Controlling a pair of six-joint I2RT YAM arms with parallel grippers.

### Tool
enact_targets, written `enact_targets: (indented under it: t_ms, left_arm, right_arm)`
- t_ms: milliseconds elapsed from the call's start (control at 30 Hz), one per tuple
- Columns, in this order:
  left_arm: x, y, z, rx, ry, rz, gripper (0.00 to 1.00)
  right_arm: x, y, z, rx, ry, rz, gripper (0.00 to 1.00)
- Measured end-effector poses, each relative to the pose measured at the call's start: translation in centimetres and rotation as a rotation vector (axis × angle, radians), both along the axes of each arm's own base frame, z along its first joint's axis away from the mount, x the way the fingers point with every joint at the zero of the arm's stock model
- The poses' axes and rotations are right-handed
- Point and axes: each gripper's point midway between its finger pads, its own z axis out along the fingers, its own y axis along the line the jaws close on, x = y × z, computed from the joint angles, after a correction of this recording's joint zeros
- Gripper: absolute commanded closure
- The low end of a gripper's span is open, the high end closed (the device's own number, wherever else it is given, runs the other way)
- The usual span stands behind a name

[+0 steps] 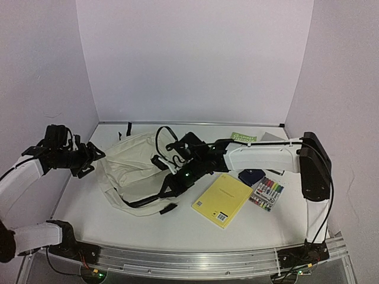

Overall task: Pack the student bag
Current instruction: Unzip the student bag at the center of the board.

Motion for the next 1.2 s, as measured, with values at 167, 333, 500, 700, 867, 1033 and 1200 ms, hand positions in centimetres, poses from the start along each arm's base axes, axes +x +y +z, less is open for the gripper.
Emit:
enact_targets:
  t_ms: [167, 333, 500, 700, 867, 1033, 1200]
  left_arm:
    - [-1.8, -2.0, 3.4, 0.005, -0.138, -0.149, 0.17]
    - [-3.4, -5.6, 2.1, 0.011, -0.108, -0.311, 0.17]
    - [-5.6, -10.5, 0.5, 0.045, -0.104, -0.511, 0.20]
    - [-7.4, -15.4, -3.4, 0.200, -0.056, -0.707, 0.25]
    - [-7.8, -17.3, -6.0, 0.374, -0.059, -0.787, 0.32]
    - [-7.3, -19.7, -6.2, 0.486, -0.109, -0.844, 0.42]
    - [-7.3, -22.0, -6.6, 0.552, -0.137, -0.903, 0.60]
  right_arm:
    - [1.1, 0.7, 0.0, 0.016, 0.030, -0.020, 1.00]
    - [2.9, -0.3, -1.8, -0.007, 0.103, -0.067, 1.00]
    - [3.9, -1.3, -2.1, -0.012, 0.134, -0.094, 1.00]
    - [3.6, -1.4, -2.4, -0.013, 0.153, -0.089, 1.00]
    - [3.6, -1.7, -2.6, -0.016, 0.167, -0.089, 1.00]
    - [3.6, -1.8, -2.7, -0.018, 0.176, -0.095, 1.00]
    - [3.7, -2.1, -3.1, -0.026, 0.187, -0.106, 1.00]
